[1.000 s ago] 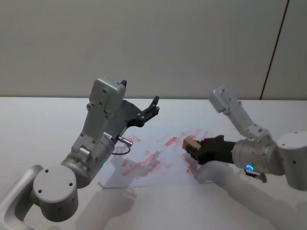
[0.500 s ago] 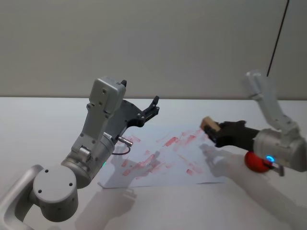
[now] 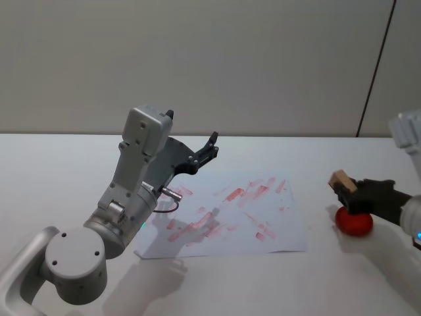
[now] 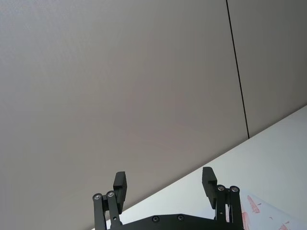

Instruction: Use the one hand to pick up the stamp and affix it onto the A4 paper.

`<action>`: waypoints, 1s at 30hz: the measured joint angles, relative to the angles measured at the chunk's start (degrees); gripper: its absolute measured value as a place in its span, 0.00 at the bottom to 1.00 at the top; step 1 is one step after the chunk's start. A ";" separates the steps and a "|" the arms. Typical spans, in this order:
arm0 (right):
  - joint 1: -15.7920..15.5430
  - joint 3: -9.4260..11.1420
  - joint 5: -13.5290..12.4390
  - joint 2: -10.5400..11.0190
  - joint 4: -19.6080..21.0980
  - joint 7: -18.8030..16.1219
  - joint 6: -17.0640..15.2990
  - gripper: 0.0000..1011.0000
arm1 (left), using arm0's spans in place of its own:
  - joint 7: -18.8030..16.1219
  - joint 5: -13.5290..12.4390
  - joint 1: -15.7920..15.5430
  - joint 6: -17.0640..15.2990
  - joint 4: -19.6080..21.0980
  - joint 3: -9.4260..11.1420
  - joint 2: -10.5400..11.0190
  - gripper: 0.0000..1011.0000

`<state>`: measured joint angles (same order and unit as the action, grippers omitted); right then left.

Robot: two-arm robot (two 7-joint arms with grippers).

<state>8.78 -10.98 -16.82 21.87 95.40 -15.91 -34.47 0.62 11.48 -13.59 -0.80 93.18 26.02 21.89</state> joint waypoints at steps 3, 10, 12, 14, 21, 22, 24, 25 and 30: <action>-0.93 0.42 -0.40 0.64 0.60 0.67 -0.03 0.21 | 0.00 0.00 0.00 0.00 0.00 0.00 0.00 0.99; -2.70 1.11 -0.85 1.87 1.42 1.47 -0.01 0.21 | 0.00 0.00 0.00 0.00 0.00 0.00 0.00 0.99; -2.86 1.12 -0.76 2.03 1.41 1.47 0.08 0.21 | 0.00 0.00 0.00 0.00 0.00 0.00 0.00 0.99; -2.89 1.13 -0.48 2.13 1.17 1.46 0.24 0.21 | 0.00 0.00 0.00 0.00 0.00 0.00 0.00 0.99; -2.96 1.01 0.29 2.26 0.37 1.25 0.40 0.21 | 0.00 0.00 0.00 0.00 0.00 0.00 0.00 0.99; -2.98 0.98 0.39 2.27 0.29 1.24 0.41 0.21 | 0.00 0.00 0.00 0.00 0.00 0.00 0.00 0.99; -3.04 0.92 0.58 2.29 0.08 1.23 0.36 0.21 | 0.00 0.00 0.00 0.00 0.00 0.00 0.00 0.99; -3.07 0.91 0.63 2.30 0.02 1.23 0.32 0.21 | 0.00 0.00 0.00 0.00 0.00 0.00 0.00 0.99; -3.22 0.73 0.88 2.25 -0.53 1.26 -0.01 0.21 | 0.00 0.00 0.00 0.00 0.00 0.00 0.00 0.99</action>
<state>5.56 -10.25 -15.94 24.12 94.87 -14.65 -34.49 0.63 11.48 -13.59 -0.80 93.17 26.02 21.89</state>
